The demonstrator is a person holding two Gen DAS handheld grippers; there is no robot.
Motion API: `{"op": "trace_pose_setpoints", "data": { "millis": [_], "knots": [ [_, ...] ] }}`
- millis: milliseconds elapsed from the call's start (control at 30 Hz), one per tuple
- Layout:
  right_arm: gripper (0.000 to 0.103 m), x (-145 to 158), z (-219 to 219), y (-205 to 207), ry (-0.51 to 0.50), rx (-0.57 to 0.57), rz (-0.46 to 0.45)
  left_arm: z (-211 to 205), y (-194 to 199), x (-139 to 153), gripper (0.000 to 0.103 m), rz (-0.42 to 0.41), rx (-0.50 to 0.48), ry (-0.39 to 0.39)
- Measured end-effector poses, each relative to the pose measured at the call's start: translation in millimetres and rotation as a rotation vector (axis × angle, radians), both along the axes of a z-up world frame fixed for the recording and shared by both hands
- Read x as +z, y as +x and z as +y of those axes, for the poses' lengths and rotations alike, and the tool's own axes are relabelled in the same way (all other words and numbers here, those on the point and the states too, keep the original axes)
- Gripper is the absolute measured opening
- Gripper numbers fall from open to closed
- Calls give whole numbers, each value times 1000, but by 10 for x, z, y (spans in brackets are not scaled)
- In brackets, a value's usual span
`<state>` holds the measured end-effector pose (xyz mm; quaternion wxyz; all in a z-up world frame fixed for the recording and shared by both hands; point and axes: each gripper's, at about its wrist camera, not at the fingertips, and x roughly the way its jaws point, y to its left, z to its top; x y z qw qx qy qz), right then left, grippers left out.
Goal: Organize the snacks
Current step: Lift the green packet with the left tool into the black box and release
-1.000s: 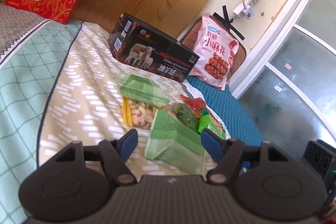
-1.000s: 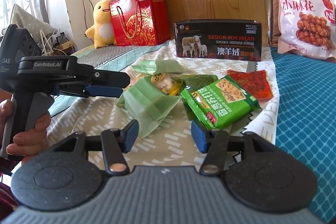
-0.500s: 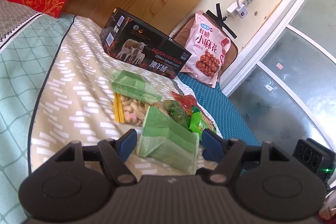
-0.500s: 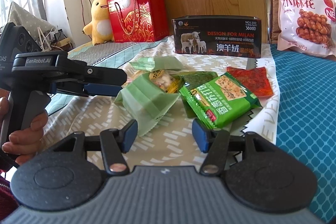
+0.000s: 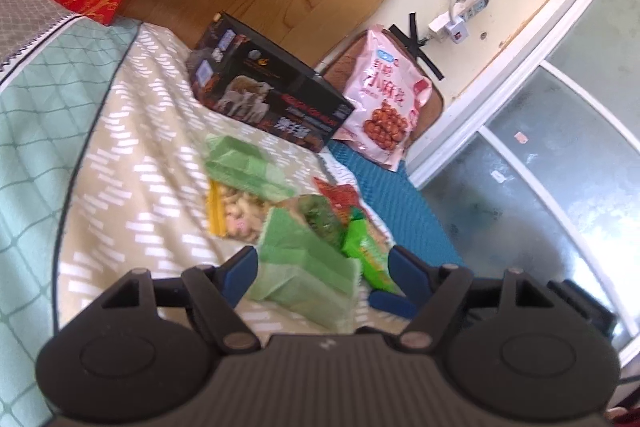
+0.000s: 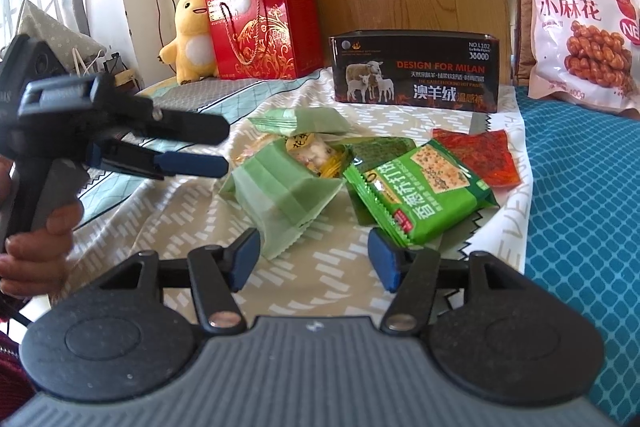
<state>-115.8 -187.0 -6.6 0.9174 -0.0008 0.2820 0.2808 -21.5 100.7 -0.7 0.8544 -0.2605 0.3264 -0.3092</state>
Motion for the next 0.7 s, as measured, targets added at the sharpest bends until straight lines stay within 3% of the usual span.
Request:
{"op": "trace_pose_setpoints", "data": {
  "millis": [133,233,300,333,400,467,600,700],
  "knots": [
    [62,21,18,18,2,9,8,-133,102,117,77,-3,-31,112],
    [62,42,94,64,8,40,29,-247,213,33,76,43,-40,202],
    [60,35,198,110,-25,47,38,-281,218,-33,72,41,-49,187],
    [56,26,249,129,-35,53,36,-319,223,-50,61,51,-74,175],
    [43,34,344,134,-61,59,17,-367,195,-54,60,63,-98,160],
    [41,81,392,127,-84,71,-4,-364,142,-6,60,52,-106,155],
    [40,301,332,153,19,112,-27,-320,205,273,59,6,-120,101],
    [40,507,350,295,31,89,-102,-379,428,554,59,-65,-109,122]
  ]
}}
